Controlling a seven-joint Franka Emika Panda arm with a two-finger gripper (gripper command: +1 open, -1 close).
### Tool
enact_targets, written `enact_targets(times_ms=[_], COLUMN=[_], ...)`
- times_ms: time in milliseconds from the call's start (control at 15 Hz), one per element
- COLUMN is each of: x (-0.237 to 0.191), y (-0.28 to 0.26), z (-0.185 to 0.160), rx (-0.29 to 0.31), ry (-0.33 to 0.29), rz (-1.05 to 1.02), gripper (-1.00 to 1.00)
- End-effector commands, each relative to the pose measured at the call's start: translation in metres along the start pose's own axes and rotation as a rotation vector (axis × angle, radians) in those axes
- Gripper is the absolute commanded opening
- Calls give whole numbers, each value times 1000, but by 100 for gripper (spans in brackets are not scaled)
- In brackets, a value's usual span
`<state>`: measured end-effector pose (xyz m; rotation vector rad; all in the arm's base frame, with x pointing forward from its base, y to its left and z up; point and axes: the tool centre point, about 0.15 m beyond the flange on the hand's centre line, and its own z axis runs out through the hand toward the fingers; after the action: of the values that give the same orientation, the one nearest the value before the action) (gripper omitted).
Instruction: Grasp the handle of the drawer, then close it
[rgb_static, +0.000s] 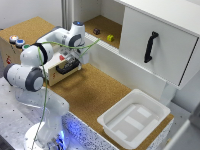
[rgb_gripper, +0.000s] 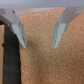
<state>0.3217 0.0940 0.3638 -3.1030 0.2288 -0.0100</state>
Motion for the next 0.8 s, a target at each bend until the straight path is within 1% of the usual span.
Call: enact_targets(times_ms=[0,267,333,400,733], x=[5,12,14,16,18], y=[0,-20,-25,-31,-72], z=[47,64,62,60,54], rx=[34,13,14,19,43], ry=[49,82,108,119,126], rz=[-43,-56,-54,-59,-147], gripper=[-100,-100,-100,-100,-100])
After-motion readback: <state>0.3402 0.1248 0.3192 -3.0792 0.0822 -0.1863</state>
